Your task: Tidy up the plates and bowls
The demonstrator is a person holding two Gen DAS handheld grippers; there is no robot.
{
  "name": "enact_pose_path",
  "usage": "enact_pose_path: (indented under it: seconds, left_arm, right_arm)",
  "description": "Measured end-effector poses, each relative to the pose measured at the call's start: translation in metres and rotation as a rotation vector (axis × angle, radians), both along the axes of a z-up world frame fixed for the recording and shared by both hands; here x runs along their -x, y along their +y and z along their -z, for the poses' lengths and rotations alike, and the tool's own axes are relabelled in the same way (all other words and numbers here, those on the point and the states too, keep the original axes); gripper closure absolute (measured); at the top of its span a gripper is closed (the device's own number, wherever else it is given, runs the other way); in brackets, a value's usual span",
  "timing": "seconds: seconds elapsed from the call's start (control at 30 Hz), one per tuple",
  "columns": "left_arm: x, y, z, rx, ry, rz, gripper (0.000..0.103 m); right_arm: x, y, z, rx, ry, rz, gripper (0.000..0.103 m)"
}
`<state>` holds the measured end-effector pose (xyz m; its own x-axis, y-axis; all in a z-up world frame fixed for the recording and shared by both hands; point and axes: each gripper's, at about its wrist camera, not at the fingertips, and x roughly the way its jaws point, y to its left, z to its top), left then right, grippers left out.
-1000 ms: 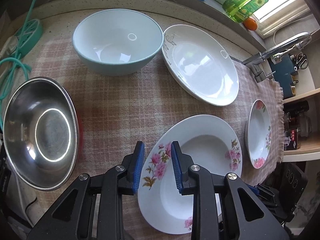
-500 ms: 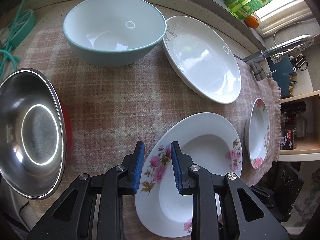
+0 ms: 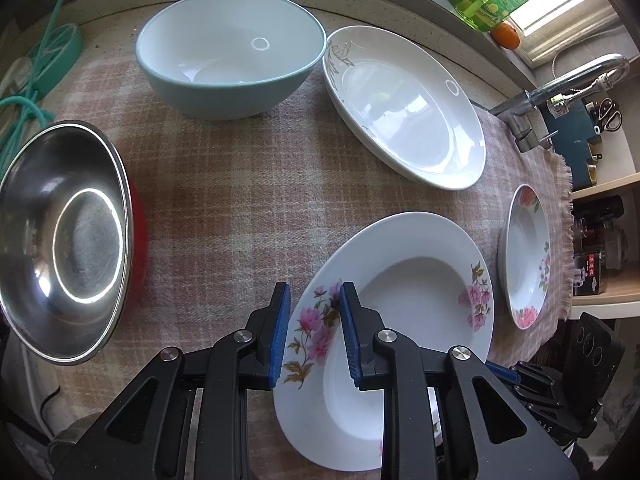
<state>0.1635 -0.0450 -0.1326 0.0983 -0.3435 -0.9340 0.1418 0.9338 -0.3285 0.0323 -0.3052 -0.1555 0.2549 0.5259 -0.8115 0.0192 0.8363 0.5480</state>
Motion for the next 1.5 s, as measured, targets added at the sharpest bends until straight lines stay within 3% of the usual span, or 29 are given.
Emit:
enact_pose_path:
  seconds: [0.43, 0.77, 1.5]
  left_arm:
    - [0.035, 0.0, -0.004, -0.023, -0.001, -0.057, 0.08]
    - [0.038, -0.01, 0.001, -0.038, -0.007, -0.068, 0.08]
    - [0.039, -0.034, 0.0, -0.078, -0.016, 0.031, 0.079]
  right_arm:
    - [-0.007, -0.005, -0.001, 0.034, 0.006, -0.078, 0.089]
    - [0.0, -0.008, -0.001, 0.027, 0.0, -0.094, 0.089]
    - [0.027, -0.01, -0.002, 0.025, 0.034, -0.143, 0.089]
